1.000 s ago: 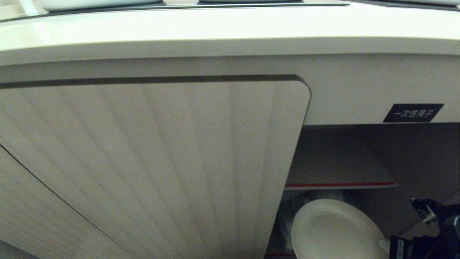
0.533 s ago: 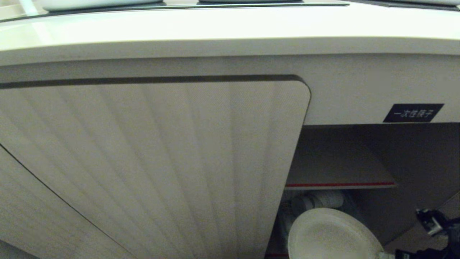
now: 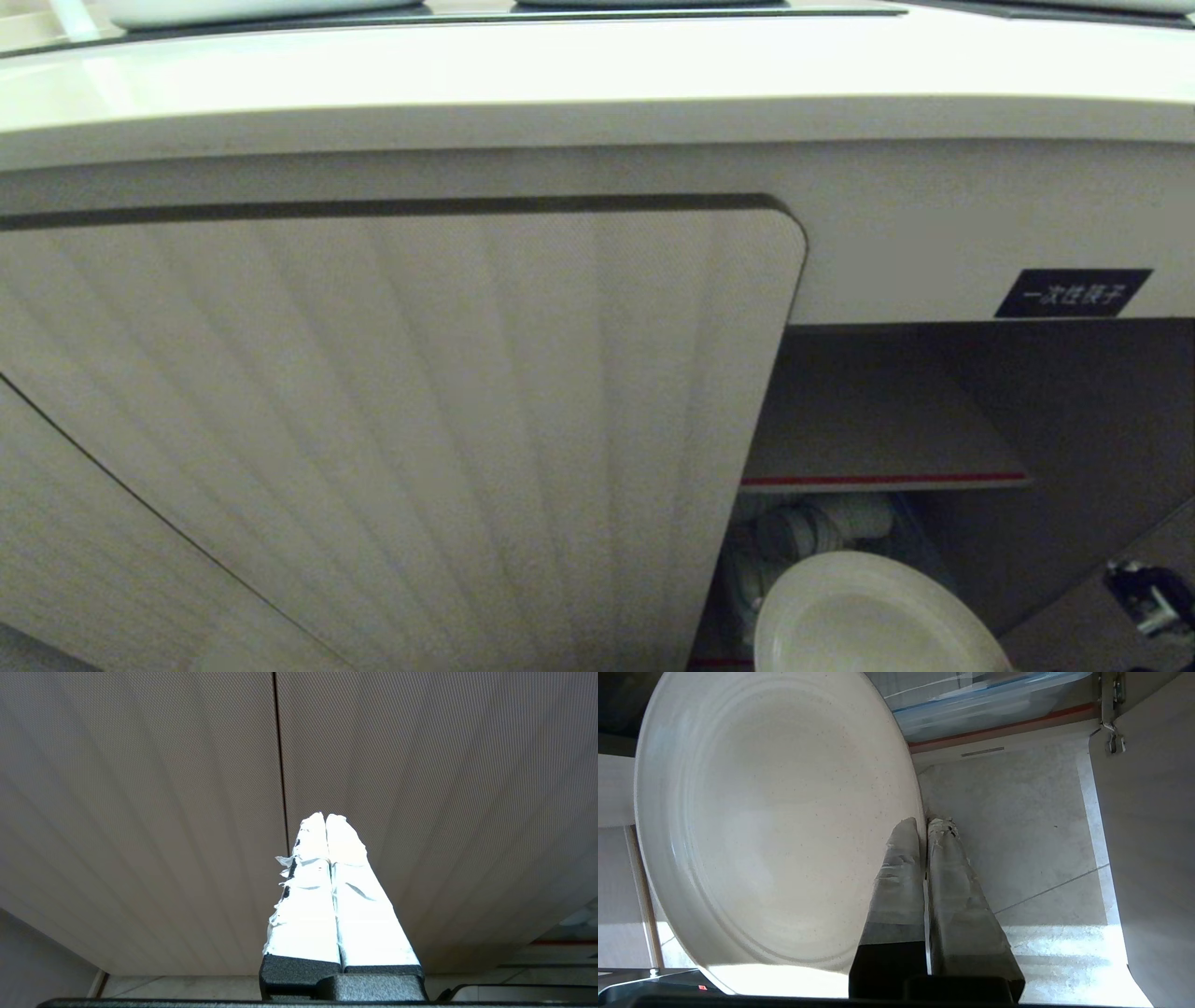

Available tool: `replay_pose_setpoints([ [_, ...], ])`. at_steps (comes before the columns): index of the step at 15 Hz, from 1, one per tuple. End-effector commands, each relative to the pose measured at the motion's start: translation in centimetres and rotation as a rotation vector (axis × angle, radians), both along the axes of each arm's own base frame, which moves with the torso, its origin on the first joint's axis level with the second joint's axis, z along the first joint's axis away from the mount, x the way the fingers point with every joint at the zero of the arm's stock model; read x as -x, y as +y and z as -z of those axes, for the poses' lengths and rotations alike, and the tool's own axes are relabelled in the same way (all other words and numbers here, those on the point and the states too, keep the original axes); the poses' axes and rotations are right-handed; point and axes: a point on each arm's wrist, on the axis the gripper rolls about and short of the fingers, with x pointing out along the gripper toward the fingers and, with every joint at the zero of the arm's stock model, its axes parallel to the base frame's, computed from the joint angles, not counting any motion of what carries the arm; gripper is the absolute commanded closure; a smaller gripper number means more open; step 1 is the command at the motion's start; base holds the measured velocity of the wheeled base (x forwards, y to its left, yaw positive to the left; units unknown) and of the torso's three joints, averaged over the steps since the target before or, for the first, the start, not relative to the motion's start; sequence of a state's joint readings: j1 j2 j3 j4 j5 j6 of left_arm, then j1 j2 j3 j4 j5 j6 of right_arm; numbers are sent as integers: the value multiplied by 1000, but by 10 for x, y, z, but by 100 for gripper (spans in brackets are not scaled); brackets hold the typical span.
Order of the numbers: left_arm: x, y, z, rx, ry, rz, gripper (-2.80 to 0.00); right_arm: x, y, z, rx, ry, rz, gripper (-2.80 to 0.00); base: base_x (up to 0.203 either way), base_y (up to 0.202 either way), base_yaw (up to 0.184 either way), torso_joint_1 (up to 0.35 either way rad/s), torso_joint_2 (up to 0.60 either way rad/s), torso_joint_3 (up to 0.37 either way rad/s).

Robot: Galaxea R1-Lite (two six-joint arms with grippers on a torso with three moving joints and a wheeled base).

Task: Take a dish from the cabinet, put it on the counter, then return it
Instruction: Place it on the table

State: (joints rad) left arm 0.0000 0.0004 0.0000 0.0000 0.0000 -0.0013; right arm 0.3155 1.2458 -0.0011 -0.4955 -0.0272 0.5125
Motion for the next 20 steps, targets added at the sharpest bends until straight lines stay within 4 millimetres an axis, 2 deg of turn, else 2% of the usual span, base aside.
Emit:
replay_pose_setpoints([
  [1,0,0,0,0,0,0,0,0,0,-1,-2,-8,0,0,0,0,0,0,0,0],
  [5,0,0,0,0,0,0,0,3,-1,-1,4,-11,-5,0,0,0,0,0,0,0],
  [16,0,0,0,0,0,0,0,28,-6,-4,9,-15,-53,0,0,0,0,0,0,0],
  [20,0,0,0,0,0,0,0,28,-6,-4,18,-15,-59,0,0,0,0,0,0,0],
])
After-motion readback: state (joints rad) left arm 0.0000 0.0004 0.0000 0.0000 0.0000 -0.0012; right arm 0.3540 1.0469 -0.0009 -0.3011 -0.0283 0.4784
